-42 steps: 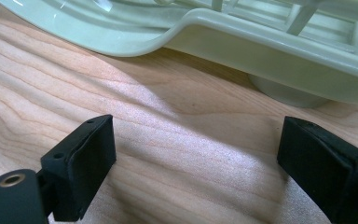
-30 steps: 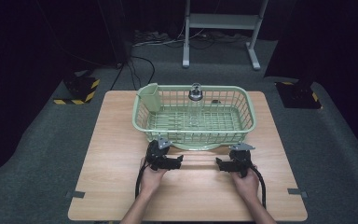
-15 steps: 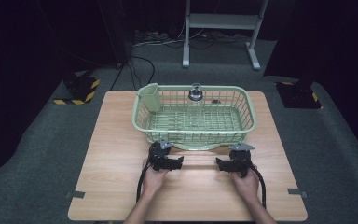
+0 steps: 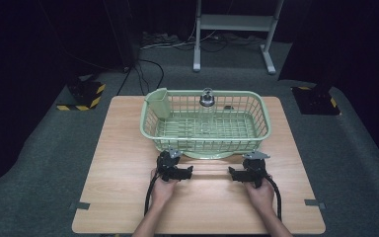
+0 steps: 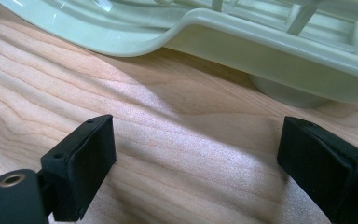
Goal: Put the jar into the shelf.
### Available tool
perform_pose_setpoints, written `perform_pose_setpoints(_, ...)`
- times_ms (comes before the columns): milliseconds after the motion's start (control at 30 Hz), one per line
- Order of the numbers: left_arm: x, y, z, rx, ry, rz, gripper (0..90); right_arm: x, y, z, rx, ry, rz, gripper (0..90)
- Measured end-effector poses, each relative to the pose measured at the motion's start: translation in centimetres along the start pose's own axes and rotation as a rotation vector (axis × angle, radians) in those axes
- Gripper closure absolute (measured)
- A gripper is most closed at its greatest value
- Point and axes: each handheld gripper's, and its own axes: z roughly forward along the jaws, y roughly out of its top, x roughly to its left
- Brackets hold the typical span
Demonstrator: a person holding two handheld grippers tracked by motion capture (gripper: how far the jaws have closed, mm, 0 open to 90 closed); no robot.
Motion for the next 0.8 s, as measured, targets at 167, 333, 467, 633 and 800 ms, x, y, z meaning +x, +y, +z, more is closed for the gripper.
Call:
perform_pose_setpoints(167,0.1,-0.1,0.0,-0.007,0.008,-0.012,10.8,0.0,0.0,0.0,0.000,0.000,0.000,11.1)
perform_pose_setpoints(333,0.3,-0.3,0.3,-0.003,0.018,-0.021,10.7,0.0,0.0,0.0,0.000,0.000,0.001,11.1)
perform_pose_setpoints(467,0.3,-0.5,0.5,0.000,0.024,-0.024,10.5,0.0,0.0,0.0,0.001,0.000,-0.002,11.1)
perform_pose_setpoints(633,0.0,-0.8,0.8,-0.010,0.066,0.012,10.1,0.0,0.0,0.0,0.001,0.000,-0.002,11.1)
perform_pose_setpoints(800,-0.4,-0.8,1.0,-0.006,0.090,0.016,8.6,0.0,0.0,0.0,0.000,0.000,0.000,11.1)
